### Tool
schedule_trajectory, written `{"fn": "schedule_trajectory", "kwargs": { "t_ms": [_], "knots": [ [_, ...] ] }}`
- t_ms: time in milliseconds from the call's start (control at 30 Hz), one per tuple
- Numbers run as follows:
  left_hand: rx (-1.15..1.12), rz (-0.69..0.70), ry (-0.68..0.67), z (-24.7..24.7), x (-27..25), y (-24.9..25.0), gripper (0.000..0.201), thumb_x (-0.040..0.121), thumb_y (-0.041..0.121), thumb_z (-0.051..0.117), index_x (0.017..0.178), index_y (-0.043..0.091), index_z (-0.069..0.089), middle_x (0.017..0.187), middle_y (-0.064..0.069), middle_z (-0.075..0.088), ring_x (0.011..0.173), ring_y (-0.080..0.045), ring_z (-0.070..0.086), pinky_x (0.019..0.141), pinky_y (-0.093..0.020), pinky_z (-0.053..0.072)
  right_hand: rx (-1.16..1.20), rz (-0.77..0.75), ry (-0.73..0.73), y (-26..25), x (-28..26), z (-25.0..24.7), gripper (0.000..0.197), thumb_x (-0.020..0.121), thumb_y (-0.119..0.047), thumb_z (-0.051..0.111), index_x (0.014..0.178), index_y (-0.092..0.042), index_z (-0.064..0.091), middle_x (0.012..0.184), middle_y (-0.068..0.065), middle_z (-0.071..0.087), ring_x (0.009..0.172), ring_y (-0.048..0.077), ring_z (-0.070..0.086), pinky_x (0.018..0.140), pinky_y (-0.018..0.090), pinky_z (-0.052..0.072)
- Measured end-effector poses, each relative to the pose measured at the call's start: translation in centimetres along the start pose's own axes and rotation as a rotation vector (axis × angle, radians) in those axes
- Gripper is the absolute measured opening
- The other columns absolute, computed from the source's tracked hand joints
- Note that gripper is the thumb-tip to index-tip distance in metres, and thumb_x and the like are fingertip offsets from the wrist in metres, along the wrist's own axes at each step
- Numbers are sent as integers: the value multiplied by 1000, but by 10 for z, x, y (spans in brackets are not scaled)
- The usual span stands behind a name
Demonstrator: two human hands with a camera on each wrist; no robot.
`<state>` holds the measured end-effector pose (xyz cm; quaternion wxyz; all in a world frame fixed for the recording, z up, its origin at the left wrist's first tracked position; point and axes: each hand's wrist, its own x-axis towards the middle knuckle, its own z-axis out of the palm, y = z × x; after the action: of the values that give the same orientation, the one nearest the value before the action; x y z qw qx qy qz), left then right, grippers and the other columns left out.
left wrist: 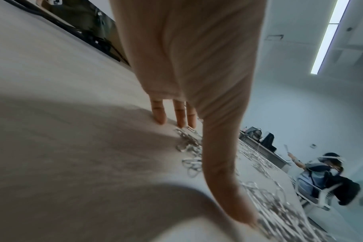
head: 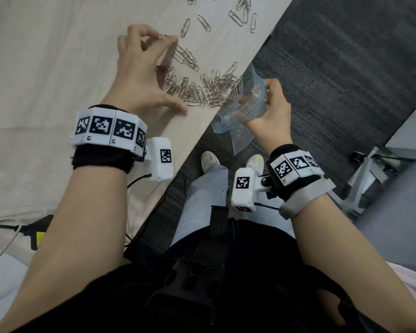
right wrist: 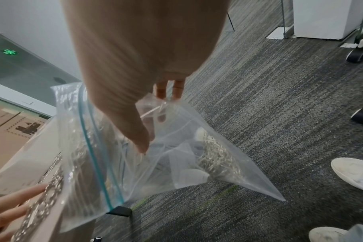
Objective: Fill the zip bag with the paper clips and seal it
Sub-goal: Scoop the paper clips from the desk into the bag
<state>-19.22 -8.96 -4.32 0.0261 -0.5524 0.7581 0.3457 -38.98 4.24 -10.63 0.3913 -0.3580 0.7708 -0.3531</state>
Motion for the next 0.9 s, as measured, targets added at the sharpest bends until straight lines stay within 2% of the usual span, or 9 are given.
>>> {"fn": "schedule_trajectory", "kwargs": {
  "t_ms": [100, 133, 200, 267, 333, 433, 533, 667, 900],
  "knots": [
    [-83, 60, -6, 8, -1, 9, 96, 39, 50, 79, 128, 28, 51, 133, -7, 34, 120, -22, 34, 108, -31, 34, -8, 2, -7, -1, 0, 0, 37, 74, -25, 78, 100, -19, 53, 94, 4, 72, 90, 22, 69, 83, 50, 55],
    [-112, 83, -6, 12, -1, 12, 89, 41, 48, 80, 124, 27, 54, 129, -5, 37, 117, -20, 37, 106, -34, 38, -10, -1, -9, -1, 0, -1, 37, 73, -26, 78, 99, -21, 52, 94, 4, 73, 90, 22, 70, 84, 50, 56],
    [-155, 115, -2, 19, -1, 15, 77, 45, 41, 84, 116, 25, 60, 118, 2, 38, 104, -16, 43, 95, -31, 45, -21, -9, -8, -3, -1, -1, 38, 74, -28, 79, 97, -23, 50, 94, 5, 72, 90, 23, 69, 83, 50, 55],
    [-158, 139, 7, 24, 0, 18, 70, 47, 36, 86, 112, 23, 62, 111, 7, 37, 93, -14, 45, 84, -25, 44, -27, -23, -4, -4, -1, -1, 39, 74, -30, 79, 97, -24, 48, 95, 5, 71, 90, 25, 68, 83, 50, 55],
    [-153, 170, 6, 28, 2, 21, 66, 49, 34, 87, 110, 21, 63, 109, 8, 38, 88, -13, 45, 79, -22, 41, -22, -34, -2, -4, -1, -1, 38, 75, -31, 78, 96, -24, 48, 95, 5, 71, 90, 25, 67, 83, 49, 55],
    [-146, 211, -17, 33, 6, 26, 61, 53, 31, 87, 108, 20, 65, 108, 5, 42, 86, -13, 45, 76, -20, 39, -27, -39, -4, -3, -1, 0, 38, 75, -30, 78, 97, -24, 48, 95, 5, 72, 90, 23, 69, 84, 49, 56],
    [-130, 248, -31, 38, 8, 32, 54, 58, 27, 85, 108, 19, 66, 112, -6, 50, 85, -12, 45, 73, -15, 36, -32, -42, 0, -3, -1, 1, 38, 76, -31, 79, 97, -25, 48, 94, 4, 72, 89, 22, 69, 83, 48, 56],
    [-102, 291, -44, 44, 8, 38, 49, 62, 27, 83, 107, 18, 67, 111, -10, 53, 84, -12, 46, 75, -26, 42, -36, -46, 4, -2, 0, 1, 40, 75, -30, 80, 97, -26, 47, 94, 3, 70, 88, 23, 68, 81, 48, 56],
    [-90, 359, -38, 54, 4, 46, 43, 64, 25, 81, 104, 15, 68, 106, -11, 55, 91, -13, 44, 78, -33, 45, -27, -46, 4, -1, 0, 3, 43, 73, -35, 82, 98, -27, 48, 96, -1, 71, 92, 19, 69, 84, 50, 55]
  ]
}}
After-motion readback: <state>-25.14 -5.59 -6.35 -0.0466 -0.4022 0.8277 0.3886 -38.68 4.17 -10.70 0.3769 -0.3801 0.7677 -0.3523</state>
